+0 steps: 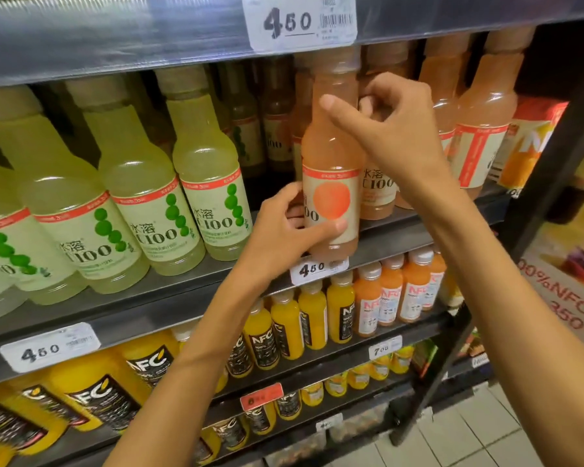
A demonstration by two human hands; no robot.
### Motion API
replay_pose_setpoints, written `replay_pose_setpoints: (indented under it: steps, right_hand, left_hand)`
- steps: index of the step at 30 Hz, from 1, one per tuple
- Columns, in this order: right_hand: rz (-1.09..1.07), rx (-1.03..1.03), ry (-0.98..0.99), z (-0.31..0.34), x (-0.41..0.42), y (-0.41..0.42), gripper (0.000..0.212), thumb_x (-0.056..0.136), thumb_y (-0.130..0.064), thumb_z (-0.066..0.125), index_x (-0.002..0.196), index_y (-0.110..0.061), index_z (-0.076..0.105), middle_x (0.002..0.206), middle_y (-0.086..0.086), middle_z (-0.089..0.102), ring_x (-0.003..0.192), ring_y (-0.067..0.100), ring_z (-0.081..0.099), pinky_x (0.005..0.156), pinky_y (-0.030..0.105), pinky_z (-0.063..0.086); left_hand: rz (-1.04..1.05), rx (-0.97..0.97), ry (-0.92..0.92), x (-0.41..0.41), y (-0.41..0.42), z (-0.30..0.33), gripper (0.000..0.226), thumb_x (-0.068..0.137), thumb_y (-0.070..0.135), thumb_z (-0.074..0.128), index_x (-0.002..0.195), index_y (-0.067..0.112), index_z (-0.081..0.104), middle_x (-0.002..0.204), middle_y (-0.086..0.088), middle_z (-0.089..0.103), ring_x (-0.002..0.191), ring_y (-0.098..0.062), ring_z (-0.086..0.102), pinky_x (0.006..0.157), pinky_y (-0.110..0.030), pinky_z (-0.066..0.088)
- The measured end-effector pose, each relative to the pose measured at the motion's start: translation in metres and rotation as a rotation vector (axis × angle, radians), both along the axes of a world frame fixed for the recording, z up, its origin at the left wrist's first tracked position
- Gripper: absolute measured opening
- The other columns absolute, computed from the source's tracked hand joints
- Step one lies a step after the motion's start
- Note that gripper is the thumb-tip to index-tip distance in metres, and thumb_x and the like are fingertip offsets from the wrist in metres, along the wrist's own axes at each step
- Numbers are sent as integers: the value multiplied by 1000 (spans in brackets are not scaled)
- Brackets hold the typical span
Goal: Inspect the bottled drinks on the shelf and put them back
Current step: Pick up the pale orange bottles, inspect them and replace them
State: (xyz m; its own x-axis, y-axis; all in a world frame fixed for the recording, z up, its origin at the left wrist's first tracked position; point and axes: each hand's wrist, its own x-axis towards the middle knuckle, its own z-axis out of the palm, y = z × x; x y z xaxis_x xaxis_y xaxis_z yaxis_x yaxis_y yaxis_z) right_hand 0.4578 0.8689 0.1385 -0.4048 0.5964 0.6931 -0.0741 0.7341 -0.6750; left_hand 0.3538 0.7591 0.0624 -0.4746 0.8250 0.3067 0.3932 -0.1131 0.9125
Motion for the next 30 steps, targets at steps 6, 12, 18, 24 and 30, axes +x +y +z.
replay_pose_setpoints:
  steps: [6, 12, 18, 24, 30]
  right_hand:
    - [261, -299, 82, -3, 11, -19, 24, 88, -27, 67, 88, -4, 64, 81, 15, 67, 66, 7, 64, 61, 15, 50]
    - [633, -637, 67, -7, 14, -25, 22, 93, -30, 58, 103, -11, 55, 79, 2, 70, 74, 16, 70, 67, 27, 56]
    - [791, -811, 125, -16, 17, -35, 22, 98, -25, 52, 112, -8, 50, 80, 6, 64, 68, 18, 65, 62, 31, 56]
    - [434, -588, 83, -23, 11, -50, 39, 94, -27, 60, 126, -9, 47, 86, 12, 65, 65, 20, 68, 58, 33, 58]
    - [814, -784, 44, -22, 23, -35, 28, 96, -34, 51, 111, -11, 56, 83, 5, 68, 81, 21, 70, 73, 34, 56]
  left_hand:
    - [-164, 56, -232, 13, -38, -2, 70, 61, 27, 84, 121, 14, 50, 113, -2, 66, 98, -10, 67, 76, -19, 53]
    - [-421, 49, -594, 36, -60, -19, 88, 58, 56, 81, 133, 21, 52, 126, -14, 62, 106, -30, 64, 89, -41, 54]
    - [-431, -14, -711, 52, -62, -40, 58, 70, 58, 68, 123, 34, 62, 129, -4, 63, 119, -21, 59, 97, -35, 50]
    - [-269, 47, -566, 58, -55, -42, 59, 77, 72, 42, 122, 39, 62, 123, 5, 66, 115, -15, 62, 99, -40, 48]
    - [-586, 33, -950, 59, -54, -39, 75, 88, 69, 36, 119, 5, 59, 92, -13, 67, 73, -25, 66, 67, -36, 55]
